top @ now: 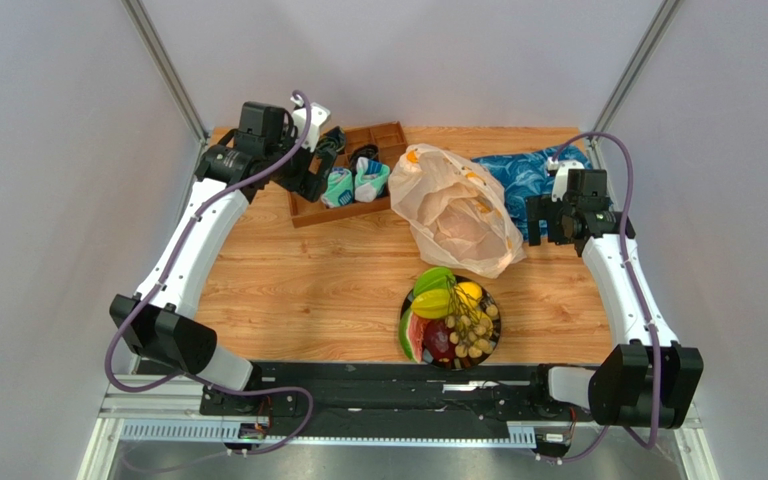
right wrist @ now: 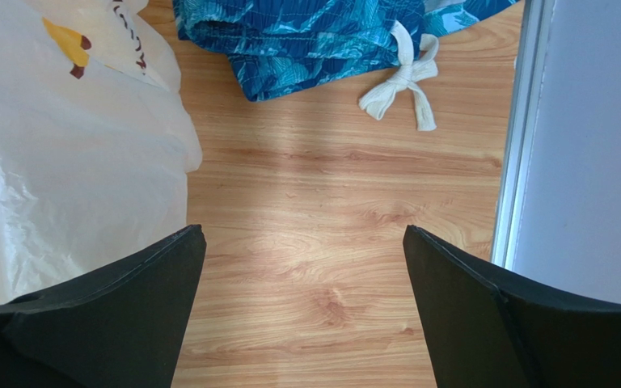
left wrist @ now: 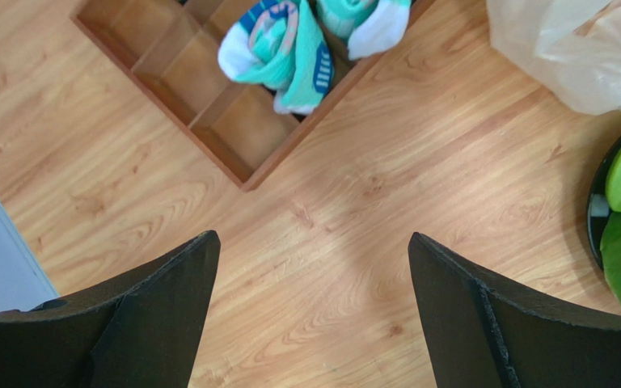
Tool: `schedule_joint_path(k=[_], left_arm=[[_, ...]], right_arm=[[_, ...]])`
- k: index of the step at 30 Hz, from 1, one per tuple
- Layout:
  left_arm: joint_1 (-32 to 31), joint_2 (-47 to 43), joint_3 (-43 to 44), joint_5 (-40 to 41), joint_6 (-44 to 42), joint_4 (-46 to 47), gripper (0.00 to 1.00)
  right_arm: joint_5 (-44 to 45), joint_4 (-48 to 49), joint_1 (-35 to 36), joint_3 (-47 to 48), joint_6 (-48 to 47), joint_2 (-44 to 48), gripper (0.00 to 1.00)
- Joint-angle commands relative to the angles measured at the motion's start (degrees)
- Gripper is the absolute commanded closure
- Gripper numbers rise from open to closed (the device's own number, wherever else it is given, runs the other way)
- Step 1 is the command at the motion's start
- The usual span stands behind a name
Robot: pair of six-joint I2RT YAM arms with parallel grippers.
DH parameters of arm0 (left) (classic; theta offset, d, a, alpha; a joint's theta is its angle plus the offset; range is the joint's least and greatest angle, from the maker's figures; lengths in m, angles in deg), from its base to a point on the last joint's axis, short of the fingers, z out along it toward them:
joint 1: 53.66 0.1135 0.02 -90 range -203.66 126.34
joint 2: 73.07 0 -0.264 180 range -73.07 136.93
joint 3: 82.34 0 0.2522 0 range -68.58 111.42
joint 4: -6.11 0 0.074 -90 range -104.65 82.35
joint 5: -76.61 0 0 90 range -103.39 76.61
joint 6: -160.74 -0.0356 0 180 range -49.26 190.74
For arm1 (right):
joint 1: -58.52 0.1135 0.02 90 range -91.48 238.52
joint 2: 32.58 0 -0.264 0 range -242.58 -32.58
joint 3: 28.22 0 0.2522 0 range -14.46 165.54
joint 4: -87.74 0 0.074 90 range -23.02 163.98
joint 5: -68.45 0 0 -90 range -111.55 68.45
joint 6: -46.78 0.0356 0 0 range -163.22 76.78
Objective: Take the fake fruits out of the plastic bag
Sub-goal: Reset both arms
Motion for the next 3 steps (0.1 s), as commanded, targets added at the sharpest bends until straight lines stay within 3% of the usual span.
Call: schedule_joint_path(k=[1,3], left_arm=[[0.82,-4.15,-2.63,0.19,0.94,1.45,0.04],[0.91,-4.59,-3.68,0.28,0.77,1.63,0.05]], right_arm=[[-2.95,2.03,0.04,0.86,1.19,0.87,0.00],[-2.95,1.77,0.04,1.57,1.44,0.52,0.00]])
